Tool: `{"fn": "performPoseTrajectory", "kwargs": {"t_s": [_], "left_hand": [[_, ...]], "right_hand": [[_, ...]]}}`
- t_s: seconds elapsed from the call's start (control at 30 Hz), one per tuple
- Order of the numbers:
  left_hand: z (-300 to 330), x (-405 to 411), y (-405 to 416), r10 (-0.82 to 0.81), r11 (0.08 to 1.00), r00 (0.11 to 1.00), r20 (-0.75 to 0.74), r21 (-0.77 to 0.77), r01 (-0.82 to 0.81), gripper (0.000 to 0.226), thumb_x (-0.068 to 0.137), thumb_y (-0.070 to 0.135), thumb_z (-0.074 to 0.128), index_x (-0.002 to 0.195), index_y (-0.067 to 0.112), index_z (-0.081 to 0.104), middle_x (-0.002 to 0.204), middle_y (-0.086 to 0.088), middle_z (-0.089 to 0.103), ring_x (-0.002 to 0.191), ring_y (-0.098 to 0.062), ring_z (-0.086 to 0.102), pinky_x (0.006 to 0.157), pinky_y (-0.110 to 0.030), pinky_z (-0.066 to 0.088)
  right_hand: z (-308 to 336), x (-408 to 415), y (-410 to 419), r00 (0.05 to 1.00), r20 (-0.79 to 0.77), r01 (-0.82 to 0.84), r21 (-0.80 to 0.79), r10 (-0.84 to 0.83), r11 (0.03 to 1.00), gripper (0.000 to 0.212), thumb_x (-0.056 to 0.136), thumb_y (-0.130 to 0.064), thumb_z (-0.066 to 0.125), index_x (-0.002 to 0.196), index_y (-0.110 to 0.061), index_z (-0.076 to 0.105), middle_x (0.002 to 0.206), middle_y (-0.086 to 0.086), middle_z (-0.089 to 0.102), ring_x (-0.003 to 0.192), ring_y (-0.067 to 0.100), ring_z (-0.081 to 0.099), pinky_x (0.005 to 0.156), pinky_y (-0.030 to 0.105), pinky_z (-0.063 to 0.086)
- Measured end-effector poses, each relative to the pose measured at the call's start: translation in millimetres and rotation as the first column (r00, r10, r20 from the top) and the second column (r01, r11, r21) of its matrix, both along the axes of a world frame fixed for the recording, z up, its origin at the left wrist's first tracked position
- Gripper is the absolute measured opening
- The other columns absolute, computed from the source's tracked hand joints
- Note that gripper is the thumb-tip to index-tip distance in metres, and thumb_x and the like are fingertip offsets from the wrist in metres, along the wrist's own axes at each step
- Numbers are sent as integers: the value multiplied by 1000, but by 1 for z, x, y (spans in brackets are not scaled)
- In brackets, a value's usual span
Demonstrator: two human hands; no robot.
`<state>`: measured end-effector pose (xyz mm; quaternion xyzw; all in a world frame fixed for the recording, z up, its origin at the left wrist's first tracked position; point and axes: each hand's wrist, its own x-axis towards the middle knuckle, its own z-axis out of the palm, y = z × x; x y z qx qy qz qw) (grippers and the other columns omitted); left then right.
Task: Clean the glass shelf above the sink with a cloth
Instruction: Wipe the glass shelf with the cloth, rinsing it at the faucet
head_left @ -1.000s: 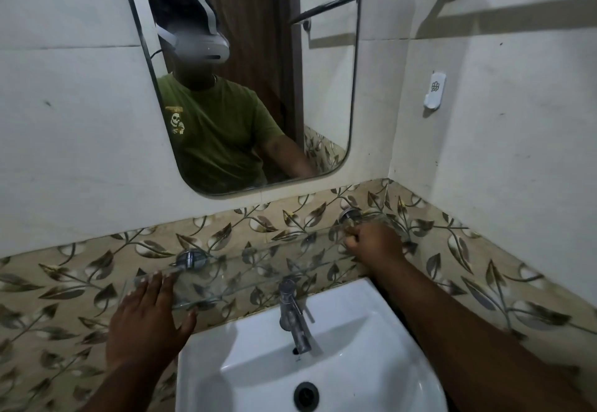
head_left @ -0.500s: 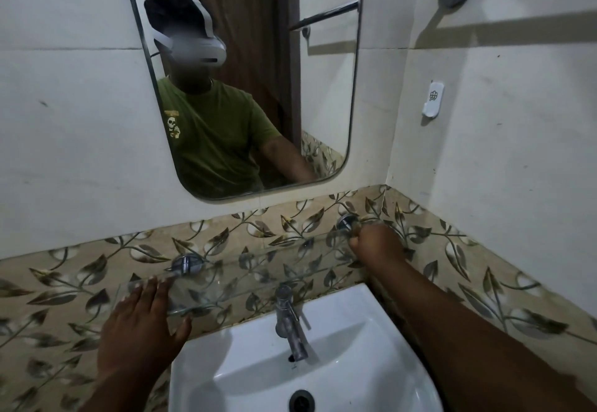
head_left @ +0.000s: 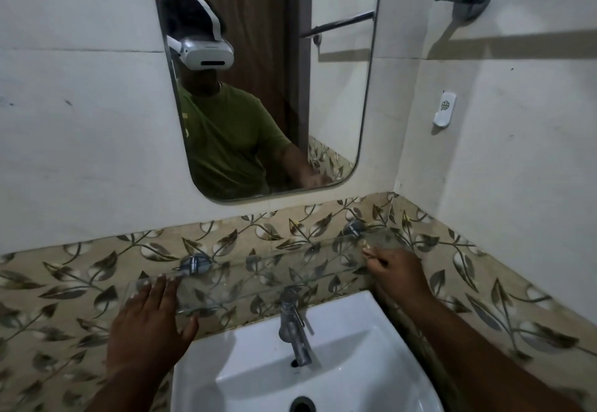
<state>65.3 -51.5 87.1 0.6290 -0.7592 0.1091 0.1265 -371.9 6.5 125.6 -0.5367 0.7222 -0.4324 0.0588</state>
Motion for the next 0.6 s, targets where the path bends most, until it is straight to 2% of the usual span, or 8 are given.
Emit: {"fn": "performPoseTrajectory", "kwargs": {"t_s": [0.07,0.1,0.13,0.2,0.27,0.33,0.4,0.6], "left_hand": [[0,-1,0,16,1000,1000,4,-5,-16,92,68,65,42,136,3,52,137,-22,56,127,-41,51,101,-55,41],[0,-1,-1,26,1000,1000,6,-1,-26,92,69,66,42,137,4,51,139,-21,55,128,-40,50,102,-54,41],[-1,-1,-2,34,999,999,10,2,-34,92,69,66,42,138,5,50,141,-20,53,129,-39,49,103,-53,40],[-1,-1,-3,37,999,999,14,0,-37,91,69,64,45,140,7,49,144,-17,51,131,-37,47,104,-52,39],[-1,-1,-2,40,999,999,19,6,-40,90,69,62,50,142,9,47,146,-16,49,134,-35,45,106,-51,39],[-2,1,0,39,999,999,21,8,-39,90,70,61,52,143,10,45,149,-15,46,136,-34,43,108,-50,37],[0,0,1,36,999,999,14,0,-36,92,71,65,49,145,11,42,151,-14,42,137,-34,41,110,-49,35],[3,-1,5,9,1000,1000,-24,22,-9,101,80,86,21,152,16,28,160,-9,28,146,-30,25,118,-46,22]], "right_hand": [[-8,25,15,975,223,11,-78,7,997,26,92,-7,66,114,-14,77,80,-13,78,66,10,68,61,23,53],[-18,38,22,935,355,20,-95,15,995,25,95,-6,62,115,-13,77,69,-10,75,57,15,63,55,29,51],[-31,55,29,854,519,30,-119,36,992,25,97,-7,59,114,-12,77,69,-3,75,59,19,63,57,34,52],[-57,89,38,540,834,62,-176,115,982,26,98,-11,56,111,-11,78,94,15,78,87,31,73,85,52,58],[-70,120,44,147,983,44,-122,115,991,29,99,-13,51,111,-5,76,111,26,73,107,43,69,102,63,48],[-74,146,50,-185,982,-53,-57,46,997,38,101,-17,42,114,3,72,115,32,69,111,49,64,107,64,42],[-76,165,50,-375,927,-97,-26,-12,995,46,99,-21,38,115,8,71,117,34,68,115,51,60,108,63,39],[-83,208,10,-556,827,-51,67,-84,996,48,100,-31,40,130,-2,64,136,28,60,129,48,52,115,62,31]]}}
